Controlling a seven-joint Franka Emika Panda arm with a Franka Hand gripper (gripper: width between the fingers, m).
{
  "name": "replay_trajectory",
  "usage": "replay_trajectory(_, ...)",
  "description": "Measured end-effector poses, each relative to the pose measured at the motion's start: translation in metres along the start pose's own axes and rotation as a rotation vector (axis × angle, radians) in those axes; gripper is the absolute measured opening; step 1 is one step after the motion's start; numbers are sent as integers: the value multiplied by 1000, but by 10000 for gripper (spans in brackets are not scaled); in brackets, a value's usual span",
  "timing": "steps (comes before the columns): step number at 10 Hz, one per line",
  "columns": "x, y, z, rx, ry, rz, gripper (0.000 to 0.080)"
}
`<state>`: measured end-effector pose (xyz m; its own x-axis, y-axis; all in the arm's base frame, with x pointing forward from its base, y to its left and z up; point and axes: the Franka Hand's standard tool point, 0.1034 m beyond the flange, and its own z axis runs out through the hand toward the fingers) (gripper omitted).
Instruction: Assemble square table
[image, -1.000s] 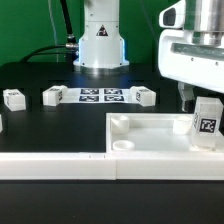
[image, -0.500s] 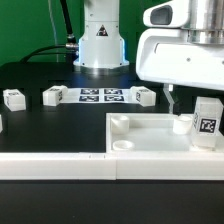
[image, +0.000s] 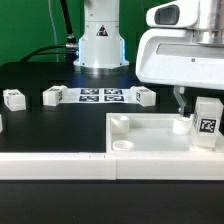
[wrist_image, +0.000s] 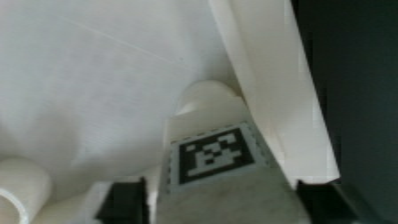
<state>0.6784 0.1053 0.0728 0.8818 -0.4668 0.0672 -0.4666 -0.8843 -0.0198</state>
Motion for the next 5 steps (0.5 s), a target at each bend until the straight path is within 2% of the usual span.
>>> replay_trajectory(1, 0, 0, 0, 0, 0, 61, 286)
replay_trajectory(4, 0, 0, 0, 0, -1, 288, 287)
replay_trajectory(5, -1, 0, 0, -5, 2, 471, 287)
